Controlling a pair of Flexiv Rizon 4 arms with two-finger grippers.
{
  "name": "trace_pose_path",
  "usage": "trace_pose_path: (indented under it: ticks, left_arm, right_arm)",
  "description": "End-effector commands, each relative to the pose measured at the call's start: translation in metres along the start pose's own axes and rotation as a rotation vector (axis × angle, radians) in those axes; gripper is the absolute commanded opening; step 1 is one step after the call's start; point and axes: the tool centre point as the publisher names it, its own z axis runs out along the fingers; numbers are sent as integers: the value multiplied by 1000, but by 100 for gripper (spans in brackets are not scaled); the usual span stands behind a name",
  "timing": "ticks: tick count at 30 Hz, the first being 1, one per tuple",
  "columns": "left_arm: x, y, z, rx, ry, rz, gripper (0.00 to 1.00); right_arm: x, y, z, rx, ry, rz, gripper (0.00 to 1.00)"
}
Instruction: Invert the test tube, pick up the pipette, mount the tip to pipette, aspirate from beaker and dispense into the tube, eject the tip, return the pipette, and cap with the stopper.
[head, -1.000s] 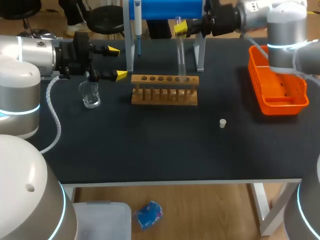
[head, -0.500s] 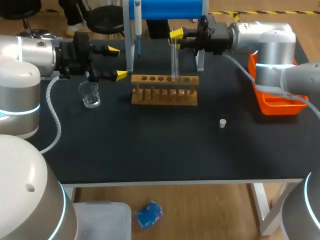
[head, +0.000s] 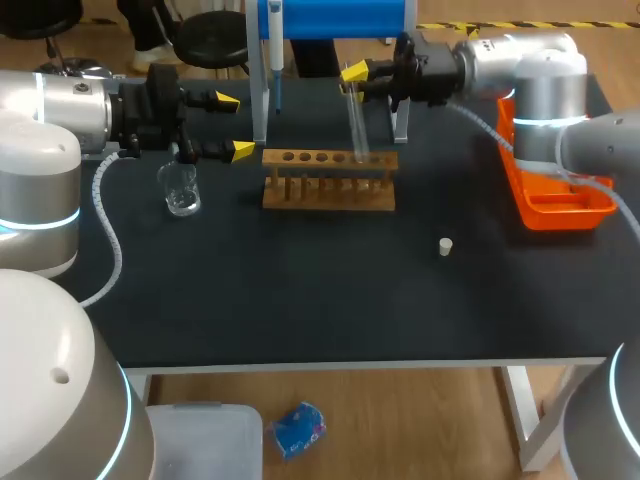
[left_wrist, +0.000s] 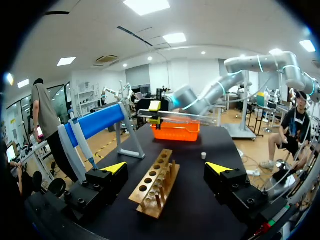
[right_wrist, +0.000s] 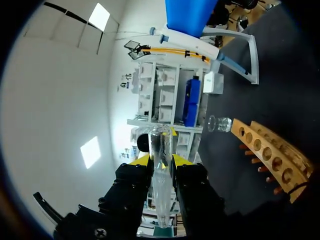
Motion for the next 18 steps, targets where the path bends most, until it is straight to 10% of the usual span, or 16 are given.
trace_pose_path:
  ticks: [1, 16, 18]
  left_arm:
    - [0, 0, 0, 1, 0, 1, 100]
    - [0, 0, 0, 1, 0, 1, 100]
    - [3, -17, 2, 71, -111, 246, 100]
  right_arm:
    - [4, 3, -2, 18, -21, -4, 0]
    - [4, 3, -2, 18, -21, -4, 0]
    - [4, 3, -2, 18, -21, -4, 0]
